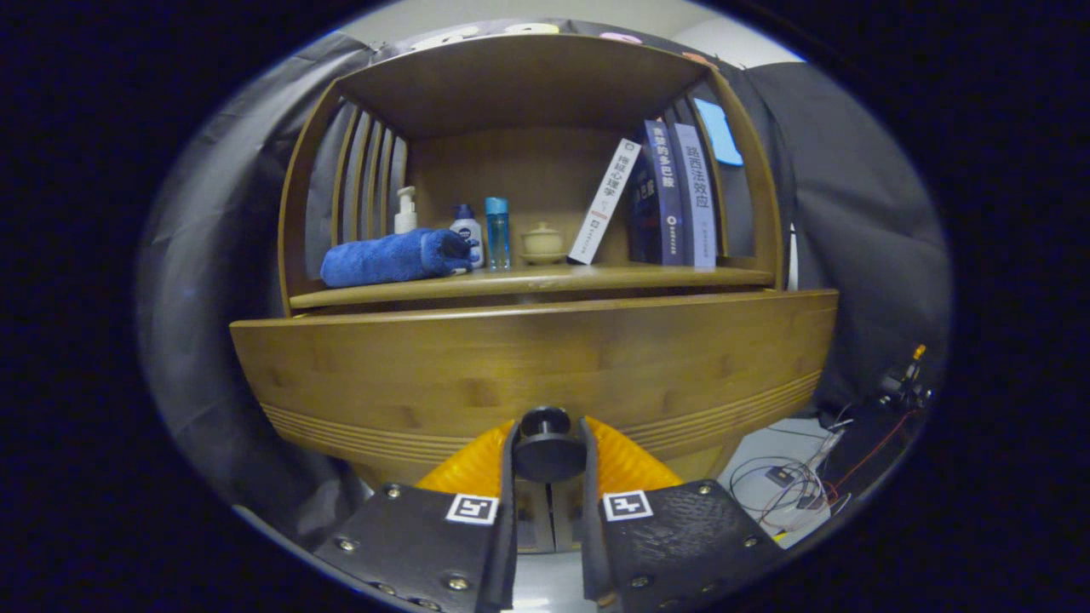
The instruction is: Pull open the drawer, take out the items inside it, and place them on the countertop above the cabinet.
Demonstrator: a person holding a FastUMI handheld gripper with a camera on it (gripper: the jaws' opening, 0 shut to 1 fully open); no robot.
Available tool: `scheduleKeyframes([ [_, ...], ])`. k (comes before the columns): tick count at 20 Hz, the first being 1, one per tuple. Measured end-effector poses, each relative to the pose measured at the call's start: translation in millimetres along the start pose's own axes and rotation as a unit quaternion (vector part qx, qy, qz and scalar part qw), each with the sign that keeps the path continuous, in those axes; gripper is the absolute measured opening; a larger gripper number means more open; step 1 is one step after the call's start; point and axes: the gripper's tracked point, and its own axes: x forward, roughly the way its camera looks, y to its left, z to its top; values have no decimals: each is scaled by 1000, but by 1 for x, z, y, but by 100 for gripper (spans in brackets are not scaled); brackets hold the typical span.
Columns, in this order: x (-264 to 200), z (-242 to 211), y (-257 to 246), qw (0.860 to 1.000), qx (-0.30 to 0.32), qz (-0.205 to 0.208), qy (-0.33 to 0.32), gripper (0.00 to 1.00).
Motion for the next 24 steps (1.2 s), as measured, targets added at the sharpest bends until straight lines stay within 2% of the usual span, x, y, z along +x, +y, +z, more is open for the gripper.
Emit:
scheduleKeyframes([
  [11, -94, -31, -19, 999, -9, 14, 29, 31],
  [17, -122, -39, -25, 999, -8, 24, 42, 31],
  [23, -129, -44, -27, 997, 3, 40, 64, 30],
  [24, -133, -38, -27, 997, 9, 42, 57, 36],
])
